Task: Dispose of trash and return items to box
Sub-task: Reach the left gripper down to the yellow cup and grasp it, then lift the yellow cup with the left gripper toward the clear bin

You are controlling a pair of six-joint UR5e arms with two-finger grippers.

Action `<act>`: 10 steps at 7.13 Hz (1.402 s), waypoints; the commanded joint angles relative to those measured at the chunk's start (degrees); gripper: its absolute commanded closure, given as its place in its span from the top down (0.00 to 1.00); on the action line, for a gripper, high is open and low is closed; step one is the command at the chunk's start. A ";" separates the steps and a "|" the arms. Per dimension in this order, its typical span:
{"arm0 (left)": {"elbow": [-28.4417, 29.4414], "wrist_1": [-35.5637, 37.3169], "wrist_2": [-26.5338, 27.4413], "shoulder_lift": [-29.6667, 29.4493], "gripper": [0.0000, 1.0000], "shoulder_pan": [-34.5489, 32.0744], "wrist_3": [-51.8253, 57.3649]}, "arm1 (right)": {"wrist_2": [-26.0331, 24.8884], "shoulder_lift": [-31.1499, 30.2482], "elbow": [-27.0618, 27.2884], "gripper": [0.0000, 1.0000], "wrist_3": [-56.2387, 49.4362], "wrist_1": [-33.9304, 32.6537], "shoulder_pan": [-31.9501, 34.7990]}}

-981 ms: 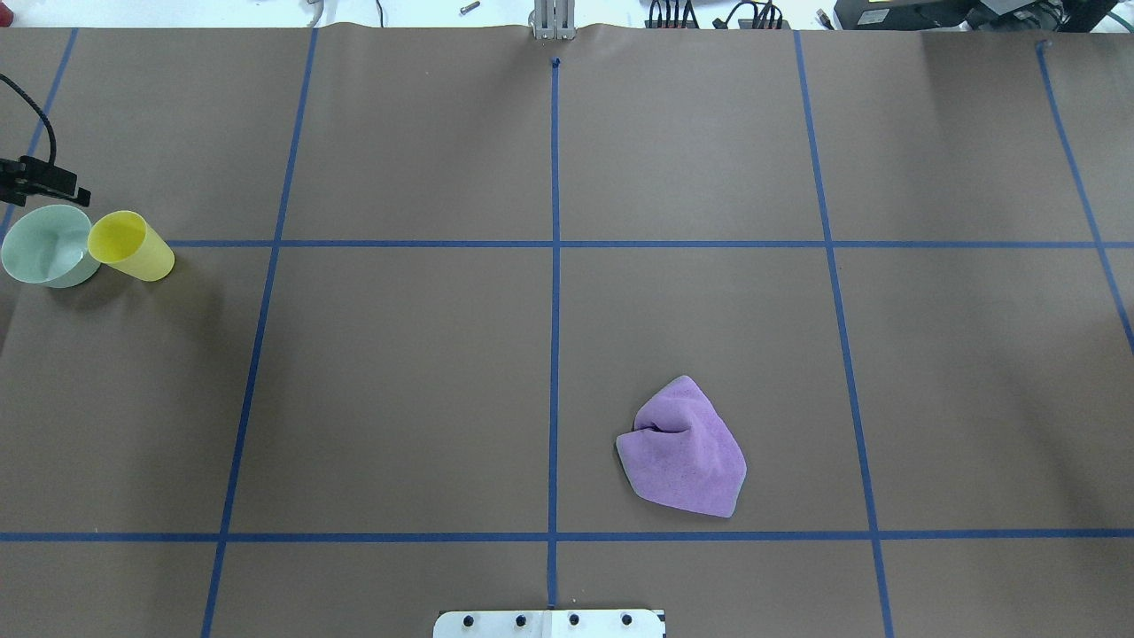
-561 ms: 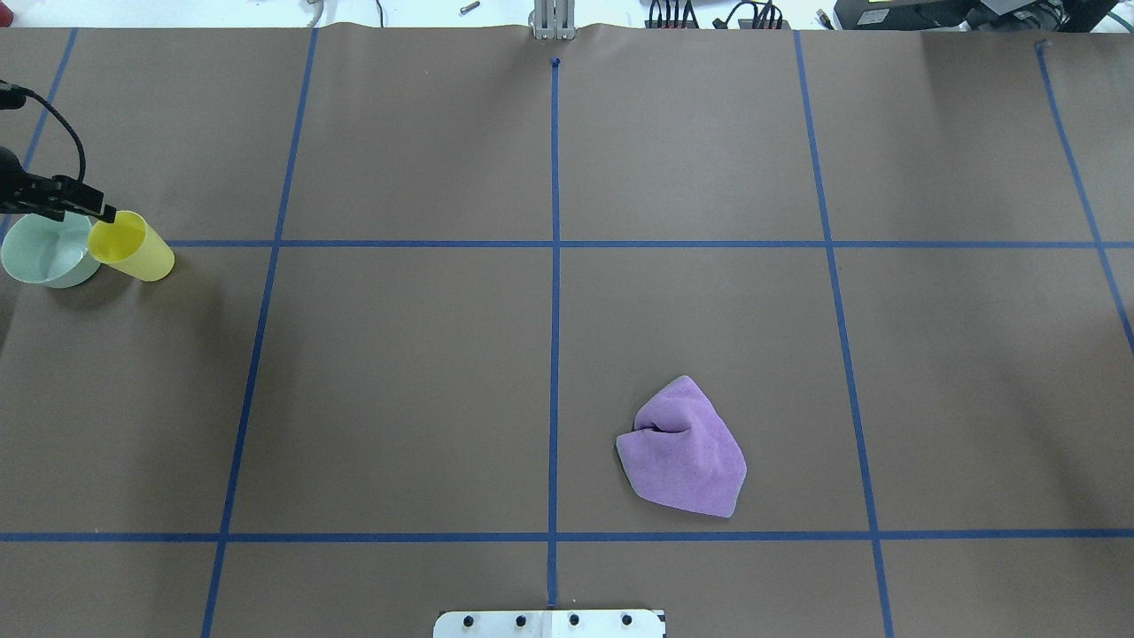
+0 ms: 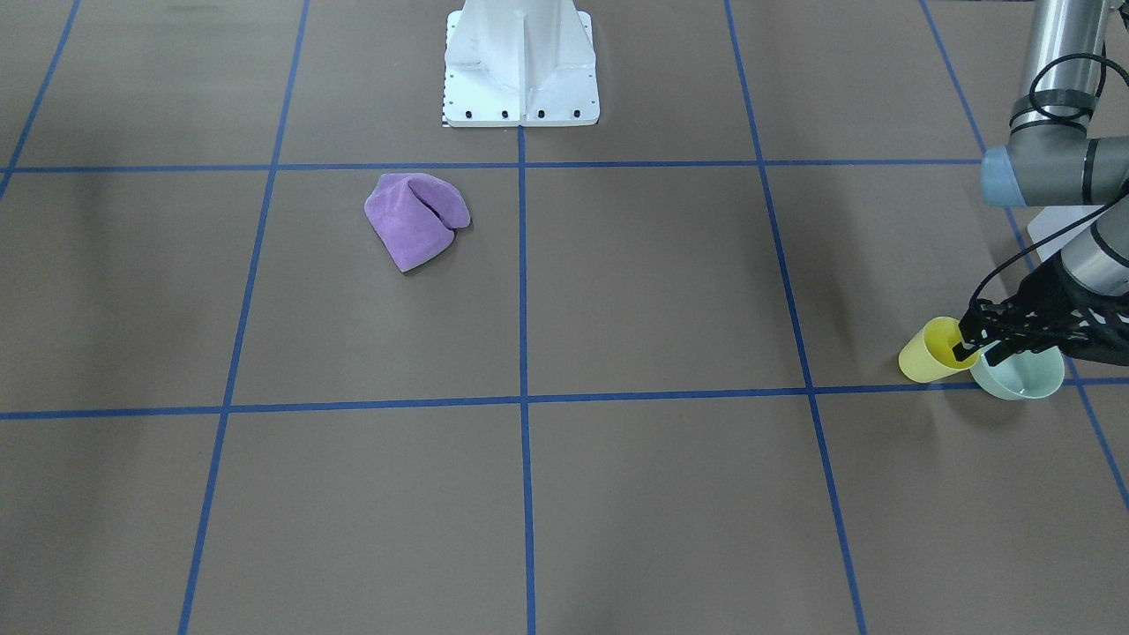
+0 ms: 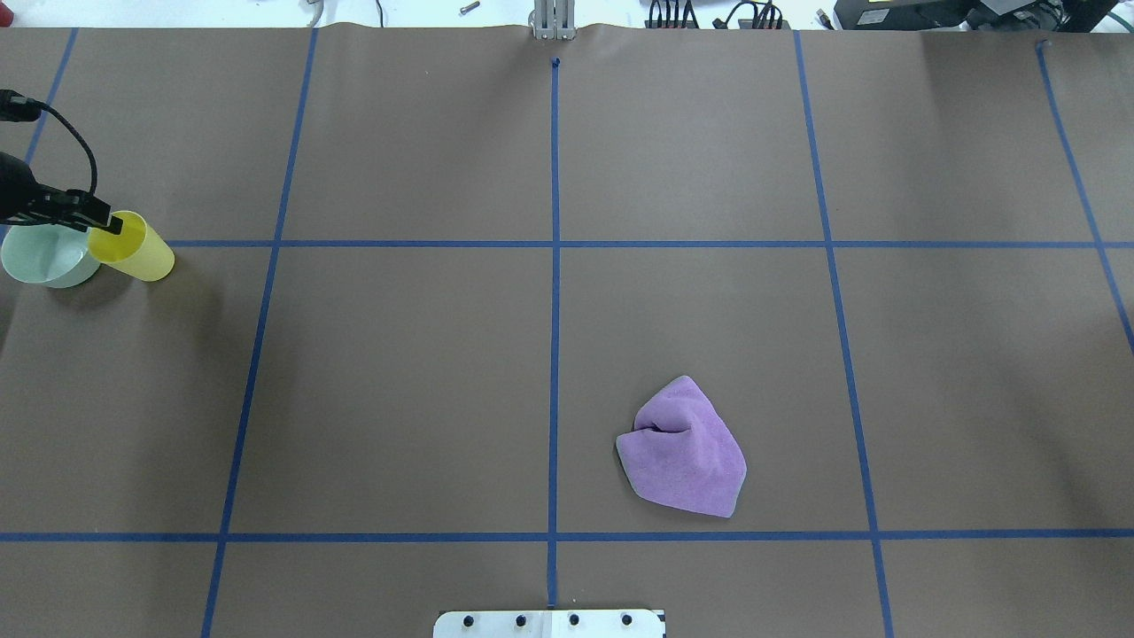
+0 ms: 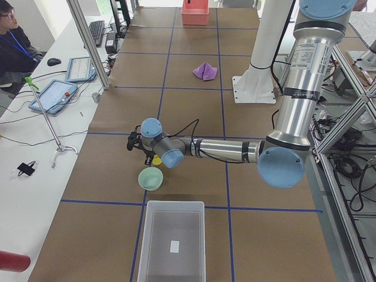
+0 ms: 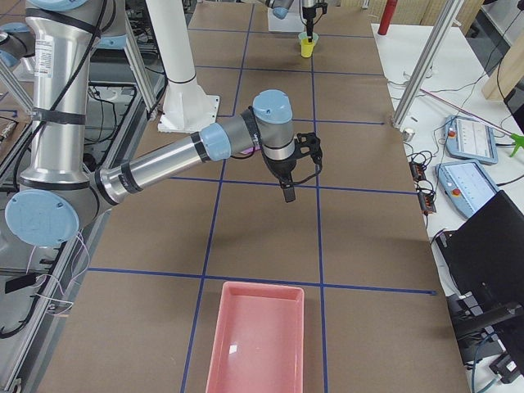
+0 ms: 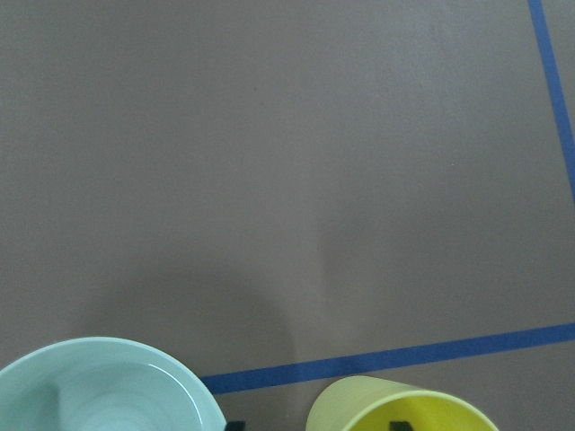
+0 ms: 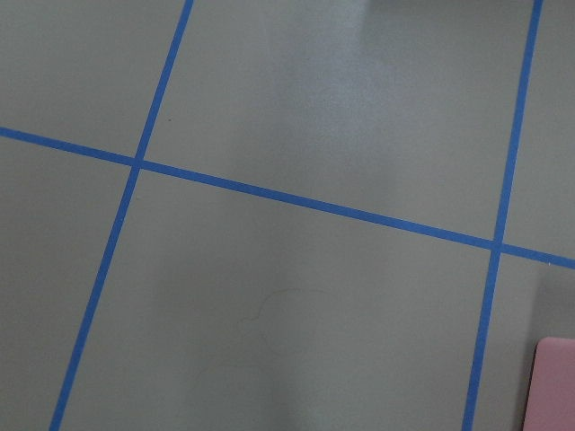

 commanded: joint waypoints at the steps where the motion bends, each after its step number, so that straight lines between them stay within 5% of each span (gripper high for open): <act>1: -0.21 -1.38 0.07 0.71 0.00 0.06 0.17 | -0.01 0.00 0.00 1.00 0.07 0.00 0.03; 3: -4.83 -0.69 -0.28 2.54 0.00 -0.47 -0.01 | 0.08 -0.09 0.00 1.00 0.07 -0.09 -0.06; 6: -20.81 15.17 -2.83 7.89 0.00 -6.85 4.44 | 0.08 -0.18 -0.09 1.00 0.07 -0.09 -0.06; 10: -21.05 32.84 -2.40 13.10 0.00 -26.96 44.02 | 0.08 -0.09 -0.18 1.00 0.07 -0.09 -0.32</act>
